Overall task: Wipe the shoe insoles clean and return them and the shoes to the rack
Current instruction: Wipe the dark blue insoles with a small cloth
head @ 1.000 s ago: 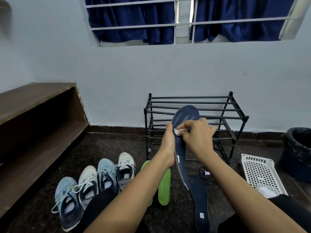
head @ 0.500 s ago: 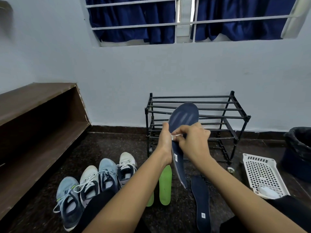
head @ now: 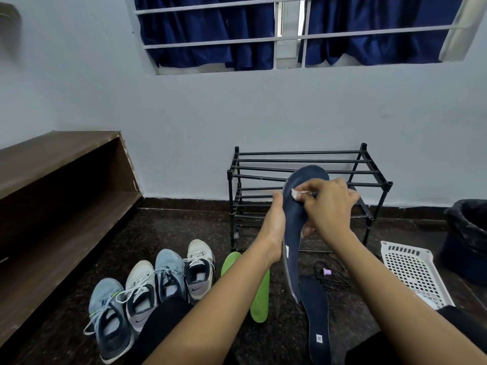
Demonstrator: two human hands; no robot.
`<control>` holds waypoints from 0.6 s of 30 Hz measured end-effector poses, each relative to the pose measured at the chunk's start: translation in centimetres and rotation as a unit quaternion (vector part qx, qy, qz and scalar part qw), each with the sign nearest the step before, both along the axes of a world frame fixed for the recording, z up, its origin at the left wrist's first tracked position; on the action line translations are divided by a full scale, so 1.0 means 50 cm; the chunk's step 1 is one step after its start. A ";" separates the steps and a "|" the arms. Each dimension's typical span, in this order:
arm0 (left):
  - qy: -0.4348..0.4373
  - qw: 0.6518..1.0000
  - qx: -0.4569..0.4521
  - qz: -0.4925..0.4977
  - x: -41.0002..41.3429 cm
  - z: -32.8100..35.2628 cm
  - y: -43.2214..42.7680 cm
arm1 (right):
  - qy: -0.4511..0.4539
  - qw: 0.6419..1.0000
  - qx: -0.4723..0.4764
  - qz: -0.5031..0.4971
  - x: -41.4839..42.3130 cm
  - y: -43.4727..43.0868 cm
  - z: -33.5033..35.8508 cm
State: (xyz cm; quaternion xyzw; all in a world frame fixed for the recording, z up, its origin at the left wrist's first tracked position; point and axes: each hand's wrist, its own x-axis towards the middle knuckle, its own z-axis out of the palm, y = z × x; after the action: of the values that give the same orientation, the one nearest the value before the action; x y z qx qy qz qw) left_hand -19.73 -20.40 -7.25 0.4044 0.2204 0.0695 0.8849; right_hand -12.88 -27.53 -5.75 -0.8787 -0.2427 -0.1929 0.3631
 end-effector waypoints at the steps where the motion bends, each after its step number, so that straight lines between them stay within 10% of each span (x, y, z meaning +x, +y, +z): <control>1: -0.004 1.000 -0.004 -0.004 -0.001 0.001 0.000 | -0.003 1.000 0.002 0.000 -0.001 0.000 0.000; 18: 0.037 0.999 0.001 0.039 -0.008 0.009 0.029 | -0.007 0.997 -0.016 0.081 -0.055 0.019 -0.006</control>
State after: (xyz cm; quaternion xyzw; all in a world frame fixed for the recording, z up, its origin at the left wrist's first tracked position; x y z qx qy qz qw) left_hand -20.10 -18.94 -6.79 0.3991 0.2687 0.0892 0.8721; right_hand -15.61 -26.61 -6.06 -0.8605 -0.3185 -0.1647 0.3619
